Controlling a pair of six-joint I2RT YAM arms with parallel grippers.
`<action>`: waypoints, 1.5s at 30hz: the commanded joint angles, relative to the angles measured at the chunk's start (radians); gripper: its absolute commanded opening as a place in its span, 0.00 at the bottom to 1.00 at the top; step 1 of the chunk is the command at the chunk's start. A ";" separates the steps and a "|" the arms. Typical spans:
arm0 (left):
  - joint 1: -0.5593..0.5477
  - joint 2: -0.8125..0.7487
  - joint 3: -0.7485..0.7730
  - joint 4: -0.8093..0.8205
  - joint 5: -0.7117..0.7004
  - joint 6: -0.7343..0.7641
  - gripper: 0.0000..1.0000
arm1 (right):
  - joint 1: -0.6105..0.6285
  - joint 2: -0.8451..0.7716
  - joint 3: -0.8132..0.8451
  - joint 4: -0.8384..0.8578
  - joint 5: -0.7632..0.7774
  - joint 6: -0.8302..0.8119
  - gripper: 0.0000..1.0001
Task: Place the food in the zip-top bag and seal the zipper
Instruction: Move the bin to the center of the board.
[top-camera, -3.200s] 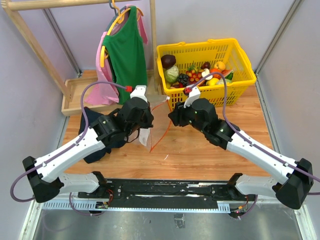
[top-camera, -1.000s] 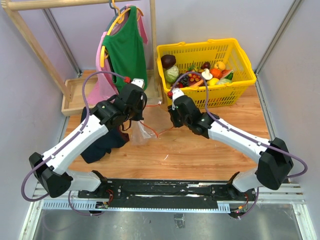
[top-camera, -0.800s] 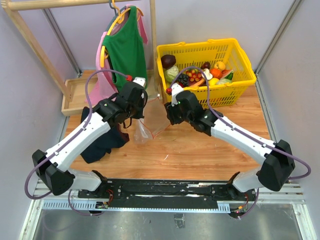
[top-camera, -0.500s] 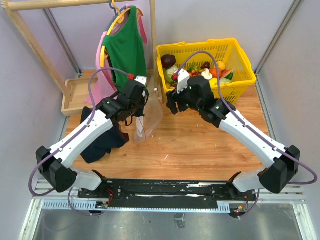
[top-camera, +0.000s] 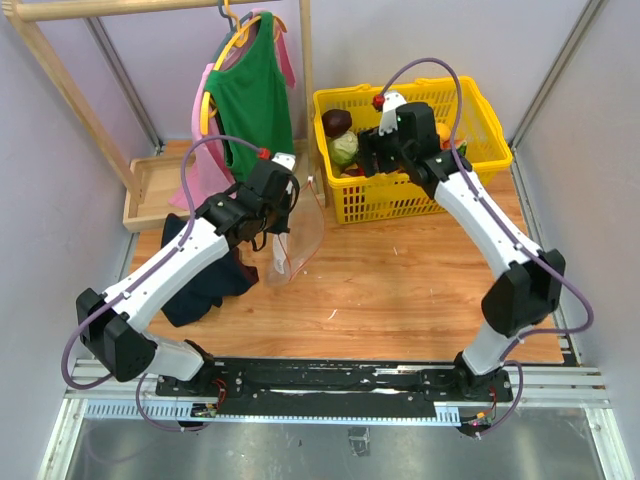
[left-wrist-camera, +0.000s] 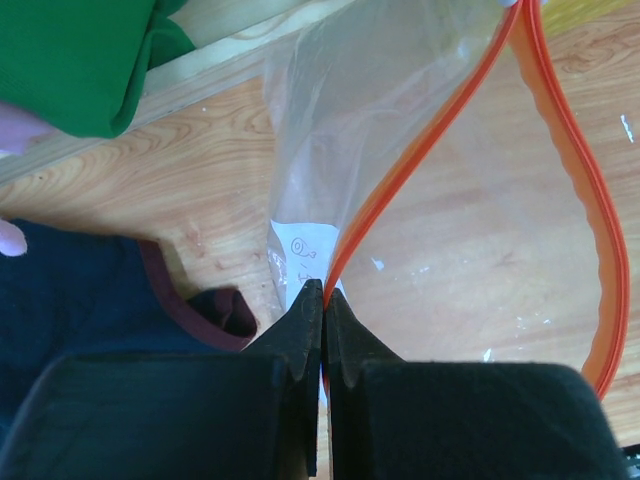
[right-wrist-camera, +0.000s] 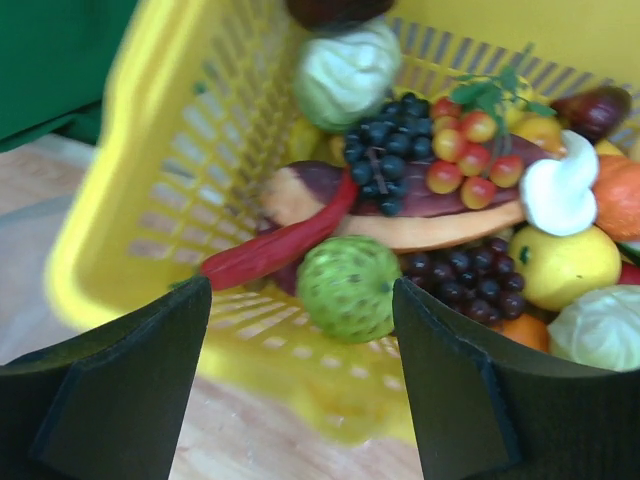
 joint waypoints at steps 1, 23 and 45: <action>0.009 -0.010 -0.015 0.007 0.005 -0.004 0.00 | -0.078 0.119 0.125 -0.065 0.073 0.061 0.75; 0.010 -0.032 -0.007 -0.029 -0.033 -0.009 0.01 | -0.234 0.154 0.074 -0.521 0.095 0.002 0.91; 0.010 -0.017 -0.021 0.011 0.022 0.036 0.01 | -0.271 0.025 0.075 -0.456 0.334 -0.045 0.99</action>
